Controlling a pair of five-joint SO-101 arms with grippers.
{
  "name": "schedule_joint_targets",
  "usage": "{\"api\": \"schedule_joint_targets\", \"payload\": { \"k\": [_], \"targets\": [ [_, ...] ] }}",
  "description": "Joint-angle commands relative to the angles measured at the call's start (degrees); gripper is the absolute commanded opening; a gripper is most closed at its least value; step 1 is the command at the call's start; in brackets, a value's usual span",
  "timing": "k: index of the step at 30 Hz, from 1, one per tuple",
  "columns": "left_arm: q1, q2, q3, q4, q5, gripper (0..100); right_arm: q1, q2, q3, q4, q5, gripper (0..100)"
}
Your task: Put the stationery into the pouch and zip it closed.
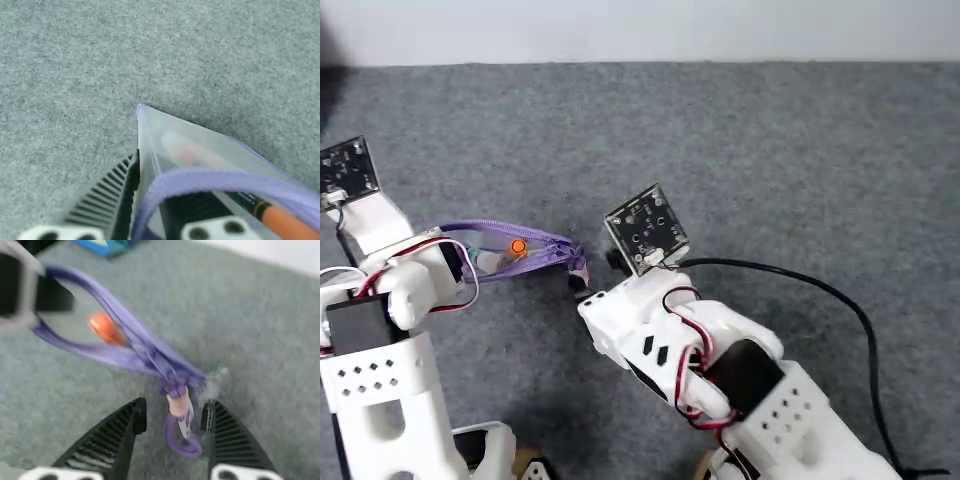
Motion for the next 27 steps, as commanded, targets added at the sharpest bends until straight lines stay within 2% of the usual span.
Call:
{"api": "schedule_joint_targets", "payload": {
  "k": [1, 6, 14, 17, 20, 22, 24, 27],
  "targets": [
    [0.35, 4.13, 0.57, 0.53, -0.53, 1, 0.31, -1.19, 6.24, -9.27, -0.88, 17.3],
    [0.35, 4.13, 0.57, 0.35, -0.53, 1, 0.13, -0.04, 14.15, -17.54, -0.88, 17.3],
    [0.44, 4.31, 0.66, 0.18, -0.44, 1, 0.40, 9.45, 14.51, -28.44, -0.53, 17.2],
    [0.44, 4.22, 0.66, 0.18, -0.44, 1, 0.84, 10.68, 14.51, -27.82, 2.20, 12.6],
    [0.35, 4.22, 0.66, 0.26, -0.53, 1, 3.38, 7.87, 14.51, -27.82, 3.96, 0.0],
    [0.26, 4.04, 0.13, 0.18, -0.62, 1, 4.53, 4.79, 14.51, -26.51, 6.86, 2.4],
    [0.26, 4.04, -2.77, 0.62, -0.62, 1, 5.05, 0.84, 14.07, -23.69, 9.58, 0.6],
    [0.62, 4.04, -9.71, 3.87, -0.44, 3, 5.14, -6.11, 12.13, -20.62, 10.64, 0.6]
  ]
}}
